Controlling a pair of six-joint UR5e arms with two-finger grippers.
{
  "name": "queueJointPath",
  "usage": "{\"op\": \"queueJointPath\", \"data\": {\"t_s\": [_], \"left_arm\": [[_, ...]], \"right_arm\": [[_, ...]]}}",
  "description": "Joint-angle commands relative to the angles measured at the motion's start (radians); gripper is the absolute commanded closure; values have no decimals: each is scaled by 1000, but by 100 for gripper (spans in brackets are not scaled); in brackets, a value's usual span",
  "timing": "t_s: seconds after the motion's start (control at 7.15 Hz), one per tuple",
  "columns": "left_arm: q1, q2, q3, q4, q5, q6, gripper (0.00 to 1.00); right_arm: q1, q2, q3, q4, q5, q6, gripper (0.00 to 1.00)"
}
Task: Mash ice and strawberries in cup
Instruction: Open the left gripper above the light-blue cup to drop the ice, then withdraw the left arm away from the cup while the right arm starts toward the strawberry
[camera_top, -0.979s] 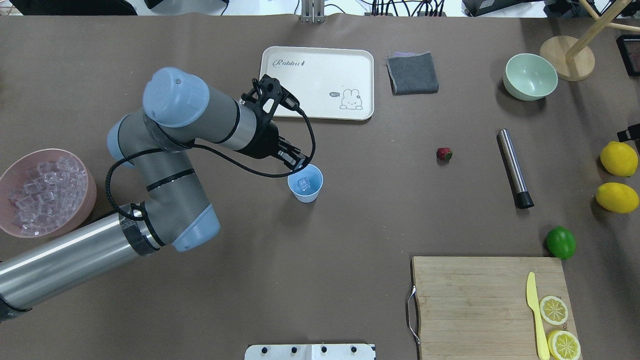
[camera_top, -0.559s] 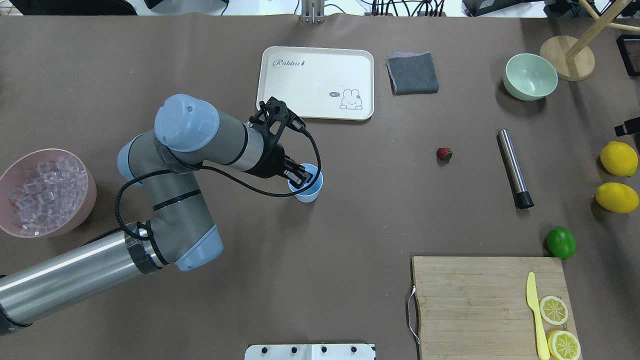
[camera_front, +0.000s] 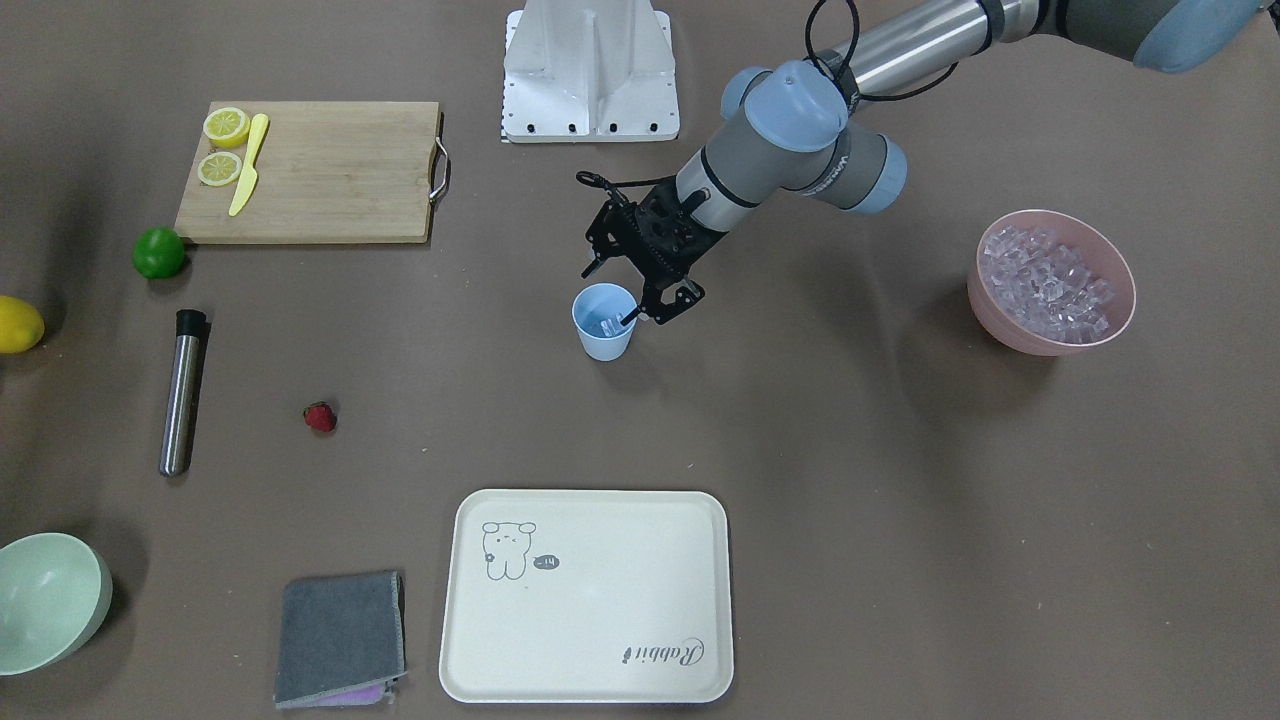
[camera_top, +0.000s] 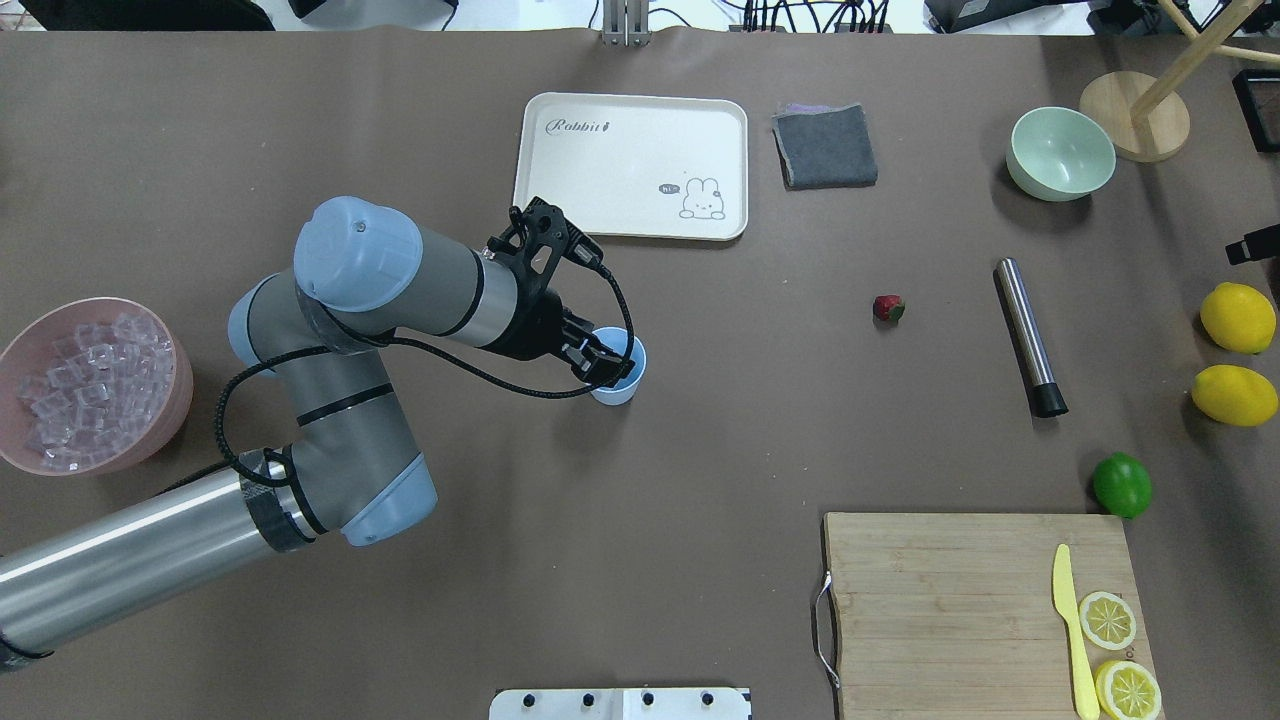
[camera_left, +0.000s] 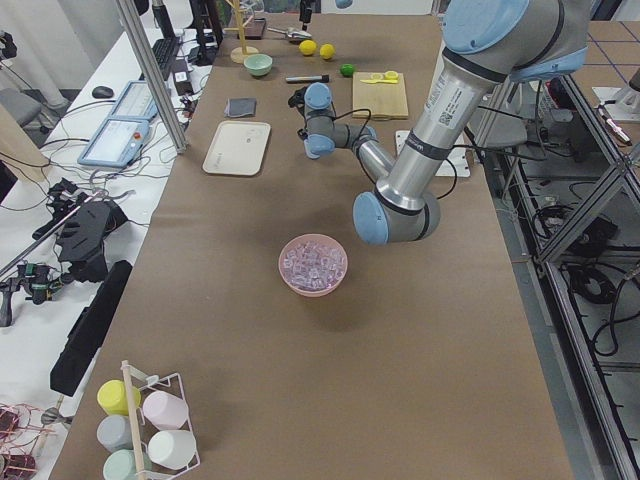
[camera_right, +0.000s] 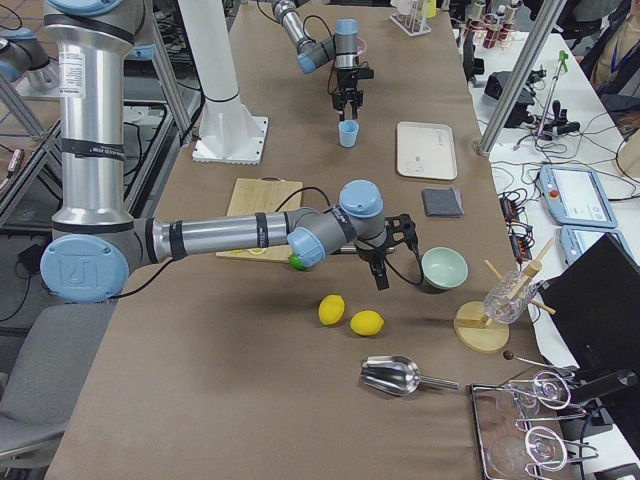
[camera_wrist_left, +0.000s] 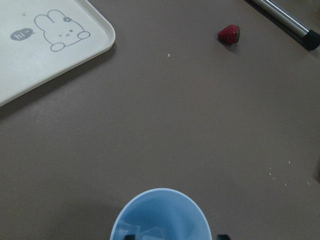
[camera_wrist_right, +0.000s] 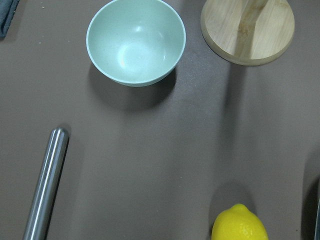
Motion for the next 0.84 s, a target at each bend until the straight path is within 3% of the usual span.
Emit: {"op": "queueJointPath", "data": {"t_s": [0.0,0.42,0.7], "left_arm": [[-108,18,-66,41,-103,0,3],[-363,33,-82,226,-334,110,3],[-486,85,-122,392,-387,331,3]], "right_arm": [[2,1,1,-13,28,3,0],[87,53,50,-184,106,8,0],[84,89,69,-229,106,8,0]]}}
